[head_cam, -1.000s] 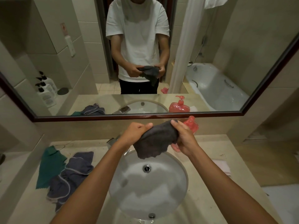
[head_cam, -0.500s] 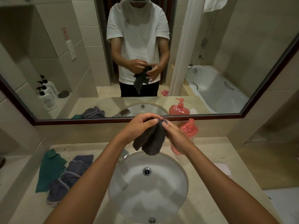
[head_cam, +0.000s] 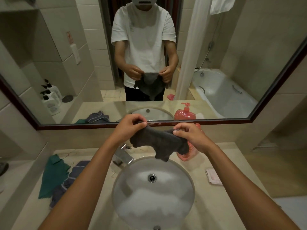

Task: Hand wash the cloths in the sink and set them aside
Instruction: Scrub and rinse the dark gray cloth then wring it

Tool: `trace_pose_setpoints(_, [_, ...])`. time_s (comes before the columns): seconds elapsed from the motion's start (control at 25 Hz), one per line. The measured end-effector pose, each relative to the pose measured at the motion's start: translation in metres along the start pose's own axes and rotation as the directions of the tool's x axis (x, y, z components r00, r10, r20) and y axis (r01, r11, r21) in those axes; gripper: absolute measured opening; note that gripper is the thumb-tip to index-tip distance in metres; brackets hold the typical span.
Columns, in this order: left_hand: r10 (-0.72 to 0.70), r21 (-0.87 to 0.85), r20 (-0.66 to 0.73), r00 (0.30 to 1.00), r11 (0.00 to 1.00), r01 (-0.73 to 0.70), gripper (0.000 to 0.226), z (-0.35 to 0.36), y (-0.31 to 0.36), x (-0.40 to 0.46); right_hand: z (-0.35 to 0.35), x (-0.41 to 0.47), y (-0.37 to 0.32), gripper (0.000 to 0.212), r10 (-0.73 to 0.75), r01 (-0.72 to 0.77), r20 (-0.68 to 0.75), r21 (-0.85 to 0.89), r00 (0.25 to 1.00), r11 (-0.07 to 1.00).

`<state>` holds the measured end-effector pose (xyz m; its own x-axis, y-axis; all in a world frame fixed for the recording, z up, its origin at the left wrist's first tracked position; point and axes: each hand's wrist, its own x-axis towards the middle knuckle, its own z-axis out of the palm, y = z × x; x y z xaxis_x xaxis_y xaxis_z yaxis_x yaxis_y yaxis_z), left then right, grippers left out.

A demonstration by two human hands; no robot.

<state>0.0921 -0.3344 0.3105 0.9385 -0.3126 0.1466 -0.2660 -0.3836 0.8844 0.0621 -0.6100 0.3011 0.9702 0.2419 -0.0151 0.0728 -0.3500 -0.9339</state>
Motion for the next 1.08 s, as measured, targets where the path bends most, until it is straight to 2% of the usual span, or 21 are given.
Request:
trace_pose_setpoints(0.12, [0.050,-0.084,-0.021,0.999,0.995,-0.052,0.020,0.001,0.005,0.001,0.002,0.004,-0.001,0.007,0.036,-0.039,-0.099,-0.026,0.994,0.999])
trace_pose_setpoints(0.16, [0.082,-0.108,-0.012,0.997,0.991,-0.083,0.020,0.003,0.008,0.001,0.005,0.006,-0.001,0.014,0.048,-0.057,-0.124,-0.068,0.991,0.996])
trace_pose_setpoints(0.24, [0.164,-0.107,0.058,0.985,0.982,-0.157,0.021,0.012,0.018,0.003,0.015,0.009,-0.002,0.044,0.017,-0.025,-0.095,-0.078,0.995,0.997])
trace_pose_setpoints(0.28, [0.200,-0.084,0.101,0.975,0.978,-0.192,0.021,0.018,0.022,0.005,0.021,0.010,-0.004,0.055,-0.014,0.014,-0.054,0.005,0.998,1.000])
trace_pose_setpoints(0.32, [0.225,-0.057,0.130,0.966,0.974,-0.220,0.020,0.025,0.026,0.008,0.026,0.011,-0.006,0.057,-0.047,0.047,0.001,0.087,0.999,0.995])
trace_pose_setpoints(0.4, [0.239,-0.028,0.126,0.963,0.971,-0.238,0.019,0.034,0.031,0.010,0.033,0.013,-0.007,0.037,-0.100,0.090,0.059,0.156,0.993,0.984])
trace_pose_setpoints(0.48, [0.216,-0.024,0.088,0.972,0.976,-0.214,0.017,0.032,0.032,0.011,0.035,0.015,-0.008,0.012,-0.082,0.079,0.016,0.146,0.996,0.986])
trace_pose_setpoints(0.52, [0.198,-0.024,0.080,0.977,0.980,-0.197,0.017,0.028,0.032,0.011,0.034,0.014,-0.008,0.009,-0.058,0.058,-0.004,0.160,0.998,0.986])
trace_pose_setpoints(0.68, [0.089,0.003,0.164,0.983,0.996,-0.091,0.009,0.019,0.030,0.008,0.019,0.008,-0.017,0.015,-0.079,0.078,0.010,0.086,0.997,0.993])
trace_pose_setpoints(0.76, [0.034,-0.021,0.218,0.975,0.999,-0.030,0.003,0.018,0.027,0.006,0.011,0.008,-0.023,0.013,-0.079,0.081,-0.020,0.118,0.997,0.990])
trace_pose_setpoints(0.8, [0.016,-0.048,0.225,0.974,0.999,-0.005,0.008,0.017,0.025,0.004,0.005,0.008,-0.026,0.014,-0.068,0.072,-0.033,0.139,0.997,0.988])
trace_pose_setpoints(0.92, [-0.054,-0.182,0.164,0.985,0.980,0.084,0.017,0.013,0.020,-0.001,-0.008,0.008,-0.032,0.016,-0.007,0.023,-0.075,0.219,0.997,0.975])
trace_pose_setpoints(1.08, [-0.088,-0.302,0.121,0.989,0.946,0.121,0.014,0.006,0.014,-0.002,-0.021,0.005,-0.031,0.018,0.039,0.002,-0.174,0.229,0.984,0.973])
